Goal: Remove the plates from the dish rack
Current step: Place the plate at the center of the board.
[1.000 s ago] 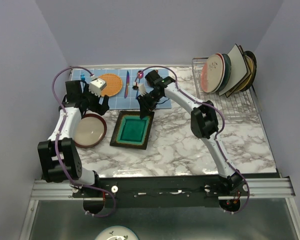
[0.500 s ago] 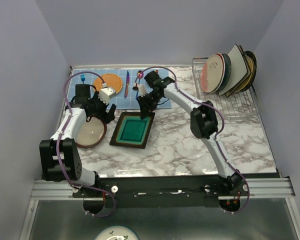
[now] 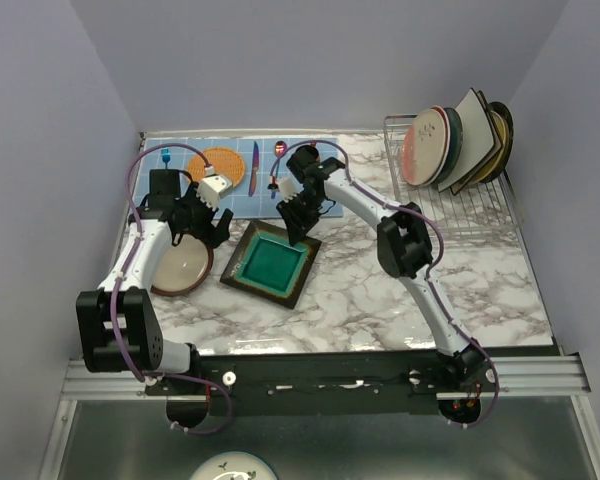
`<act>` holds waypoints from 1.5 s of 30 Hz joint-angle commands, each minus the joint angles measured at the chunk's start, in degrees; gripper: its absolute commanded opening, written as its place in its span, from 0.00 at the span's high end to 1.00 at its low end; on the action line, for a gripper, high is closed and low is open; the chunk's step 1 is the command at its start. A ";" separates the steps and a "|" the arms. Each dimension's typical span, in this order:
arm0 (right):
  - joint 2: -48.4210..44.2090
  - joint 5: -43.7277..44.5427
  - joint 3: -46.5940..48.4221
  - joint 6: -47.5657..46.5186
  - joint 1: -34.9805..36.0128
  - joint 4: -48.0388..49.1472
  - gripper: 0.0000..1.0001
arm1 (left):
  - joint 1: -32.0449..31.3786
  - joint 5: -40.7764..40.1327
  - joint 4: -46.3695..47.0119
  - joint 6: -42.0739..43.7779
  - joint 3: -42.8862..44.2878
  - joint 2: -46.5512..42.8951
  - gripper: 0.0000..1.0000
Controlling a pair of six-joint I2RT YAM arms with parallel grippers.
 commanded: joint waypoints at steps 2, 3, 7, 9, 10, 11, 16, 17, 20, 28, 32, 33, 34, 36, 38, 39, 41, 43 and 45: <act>3.53 13.40 3.08 -2.13 -0.39 -0.90 0.66 | -0.31 0.20 -1.03 0.54 -1.13 -2.00 0.08; 3.53 13.84 3.52 -2.13 -0.39 -0.82 0.67 | -0.48 0.28 -1.03 0.62 -1.22 -2.09 0.08; 3.96 15.07 5.36 -2.83 -0.39 -1.43 0.72 | -0.48 0.11 -0.85 0.45 -1.57 -2.53 0.08; 4.23 16.12 5.89 -3.53 -0.39 -1.61 0.72 | -0.39 0.20 -0.67 0.27 -1.66 -2.62 0.08; 4.23 16.39 6.42 -3.80 -0.39 -1.69 0.72 | -0.39 0.28 -0.50 0.19 -1.75 -2.71 0.08; 4.32 16.57 6.51 -4.15 -0.39 -1.69 0.72 | -0.39 0.37 -0.41 0.19 -1.75 -2.80 0.08; 4.14 19.03 6.16 -7.58 -0.03 -1.78 0.73 | -0.39 0.20 -0.15 0.10 -1.31 -2.53 0.08; 4.06 19.29 5.81 -8.19 0.23 -1.87 0.73 | -0.39 0.11 -0.32 0.19 -0.87 -2.53 0.08; 3.71 20.52 5.11 -11.09 0.84 -2.22 0.74 | -0.48 0.02 -0.59 0.45 -0.17 -2.27 0.08; 1.42 25.35 2.12 -18.38 3.22 -0.03 0.71 | -0.48 0.90 -1.81 1.24 1.33 -0.16 0.08; -0.68 26.32 -0.95 -19.01 3.48 1.90 0.66 | -0.75 1.08 -3.22 3.52 1.77 0.19 0.08; -1.47 27.89 -2.27 -18.83 3.48 3.30 0.64 | -0.74 1.34 -3.66 3.96 2.12 0.45 0.08; -2.18 27.82 -3.41 -18.74 3.48 4.01 0.64 | -0.83 1.69 -4.62 4.23 2.47 0.80 0.08; -4.37 27.73 -6.40 -18.22 3.48 6.11 0.61 | -0.83 3.00 -5.94 4.66 3.87 2.82 0.08; -5.69 27.91 -7.90 -17.86 3.48 7.35 0.61 | -0.92 3.88 -7.53 4.84 4.75 5.10 0.08; -6.74 28.25 -8.95 -17.60 3.48 8.14 0.60 | -0.83 4.32 -7.79 4.84 5.36 5.90 0.09; -7.63 28.26 -9.48 -17.34 3.39 8.67 0.59 | -0.92 4.85 -8.93 4.93 6.33 8.52 0.09; -8.68 28.17 -10.36 -17.16 3.39 9.55 0.58 | -0.92 5.29 -10.07 5.02 8.18 10.38 0.09; -8.95 28.26 -10.36 -16.98 3.39 9.73 0.57 | -0.92 5.91 -10.86 5.46 10.01 12.75 0.10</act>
